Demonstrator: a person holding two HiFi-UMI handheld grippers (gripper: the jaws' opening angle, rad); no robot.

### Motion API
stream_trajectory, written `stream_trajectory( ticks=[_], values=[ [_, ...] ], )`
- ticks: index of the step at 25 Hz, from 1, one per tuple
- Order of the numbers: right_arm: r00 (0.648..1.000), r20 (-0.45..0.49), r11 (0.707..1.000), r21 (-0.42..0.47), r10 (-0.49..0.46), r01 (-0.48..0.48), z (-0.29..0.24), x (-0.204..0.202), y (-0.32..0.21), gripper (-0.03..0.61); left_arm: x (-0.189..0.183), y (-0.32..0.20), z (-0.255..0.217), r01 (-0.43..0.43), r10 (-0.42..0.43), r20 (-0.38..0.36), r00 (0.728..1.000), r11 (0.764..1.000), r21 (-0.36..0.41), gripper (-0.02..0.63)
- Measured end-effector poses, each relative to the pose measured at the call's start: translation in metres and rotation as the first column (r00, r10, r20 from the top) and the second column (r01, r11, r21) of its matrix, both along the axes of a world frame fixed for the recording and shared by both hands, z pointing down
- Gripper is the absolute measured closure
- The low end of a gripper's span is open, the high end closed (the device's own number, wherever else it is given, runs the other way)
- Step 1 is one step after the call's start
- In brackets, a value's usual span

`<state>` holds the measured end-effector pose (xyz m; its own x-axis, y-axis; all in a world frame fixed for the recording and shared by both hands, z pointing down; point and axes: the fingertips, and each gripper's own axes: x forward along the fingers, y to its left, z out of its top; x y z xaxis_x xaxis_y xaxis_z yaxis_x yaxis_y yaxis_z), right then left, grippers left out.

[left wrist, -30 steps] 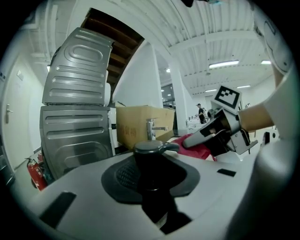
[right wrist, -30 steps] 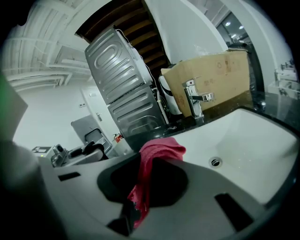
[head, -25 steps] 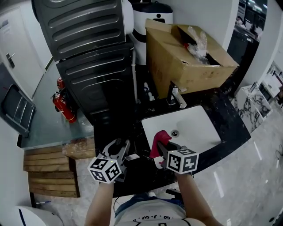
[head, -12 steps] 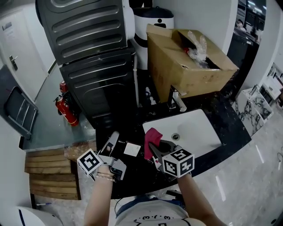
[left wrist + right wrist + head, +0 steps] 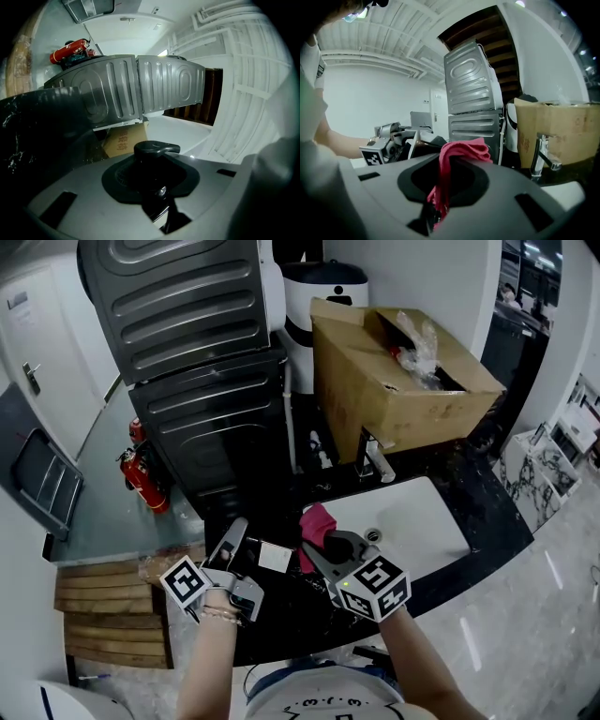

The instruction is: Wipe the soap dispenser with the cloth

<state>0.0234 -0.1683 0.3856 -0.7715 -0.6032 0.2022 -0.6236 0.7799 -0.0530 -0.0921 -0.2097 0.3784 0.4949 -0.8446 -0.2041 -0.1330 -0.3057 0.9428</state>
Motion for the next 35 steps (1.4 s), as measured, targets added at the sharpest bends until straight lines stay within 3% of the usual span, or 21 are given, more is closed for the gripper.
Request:
stream_trajectory(
  ticks=[4, 10, 14, 23, 28, 31, 35],
  values=[
    [0.996, 0.048, 0.996, 0.033, -0.079, 0.077, -0.016, -0.005, 0.018, 0.529, -0.003, -0.006, 0.003, 0.028, -0.028, -0.011, 1.000, 0.999, -0.023, 0.511],
    [0.978, 0.099, 0.981, 0.075, -0.185, 0.178, -0.030, -0.016, 0.043, 0.529, -0.008, -0.010, 0.000, 0.038, -0.041, -0.082, 0.996, 0.999, -0.029, 0.509],
    [0.979, 0.107, 0.984, 0.064, -0.174, 0.168, -0.027, -0.015, 0.042, 0.528, -0.009, -0.008, -0.001, 0.039, -0.042, -0.111, 0.993, 0.999, -0.029, 0.511],
    [0.985, -0.007, 0.984, -0.039, -0.175, 0.175, 0.018, -0.028, 0.045, 0.529, -0.023, -0.002, -0.005, 0.046, -0.048, -0.168, 0.985, 0.999, -0.016, 0.509],
    [0.994, 0.105, 0.997, 0.072, 0.014, -0.021, -0.023, -0.003, 0.005, 0.528, -0.026, 0.000, -0.016, 0.029, -0.026, -0.241, 0.970, 1.000, 0.007, 0.509],
    [0.990, 0.142, 0.989, 0.148, -0.013, -0.008, -0.051, -0.006, -0.004, 0.528, -0.021, 0.001, -0.019, 0.010, -0.008, -0.250, 0.968, 1.000, 0.008, 0.509],
    [0.991, 0.106, 0.991, 0.120, -0.075, 0.062, -0.046, -0.019, -0.004, 0.528, -0.025, -0.001, -0.017, 0.029, -0.032, -0.256, 0.966, 0.999, -0.013, 0.509]
  ],
)
